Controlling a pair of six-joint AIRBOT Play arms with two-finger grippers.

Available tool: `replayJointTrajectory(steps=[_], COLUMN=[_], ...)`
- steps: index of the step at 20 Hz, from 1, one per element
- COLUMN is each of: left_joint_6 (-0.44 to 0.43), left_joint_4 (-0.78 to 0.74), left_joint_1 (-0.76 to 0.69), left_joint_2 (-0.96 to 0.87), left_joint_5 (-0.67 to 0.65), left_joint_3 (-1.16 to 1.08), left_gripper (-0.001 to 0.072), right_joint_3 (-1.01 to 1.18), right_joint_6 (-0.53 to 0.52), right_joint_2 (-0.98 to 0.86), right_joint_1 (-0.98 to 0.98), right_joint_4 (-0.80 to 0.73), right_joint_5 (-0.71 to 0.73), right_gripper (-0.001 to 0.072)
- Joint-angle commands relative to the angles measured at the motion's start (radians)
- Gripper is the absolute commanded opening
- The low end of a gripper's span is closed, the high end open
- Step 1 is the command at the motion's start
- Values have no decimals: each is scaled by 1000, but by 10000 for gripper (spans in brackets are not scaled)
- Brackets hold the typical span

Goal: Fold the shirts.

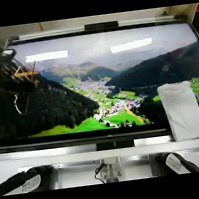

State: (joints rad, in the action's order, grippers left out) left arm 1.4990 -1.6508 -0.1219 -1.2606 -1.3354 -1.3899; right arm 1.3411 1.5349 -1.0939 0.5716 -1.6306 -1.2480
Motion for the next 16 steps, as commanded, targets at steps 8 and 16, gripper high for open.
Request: replayJointTrajectory(steps=[8, 16], left_joint_6=[67, 58], left_joint_4=[58, 58], left_joint_1=[-129, -129], left_joint_2=[-129, -128], left_joint_5=[-14, -21], left_joint_3=[2, 2], left_gripper=[699, 701], right_joint_3=[77, 77], right_joint_6=[77, 77], right_joint_2=[-262, -262], right_joint_1=[-552, -568], right_joint_4=[241, 243], right_joint_5=[-217, -209], right_gripper=[651, 651])
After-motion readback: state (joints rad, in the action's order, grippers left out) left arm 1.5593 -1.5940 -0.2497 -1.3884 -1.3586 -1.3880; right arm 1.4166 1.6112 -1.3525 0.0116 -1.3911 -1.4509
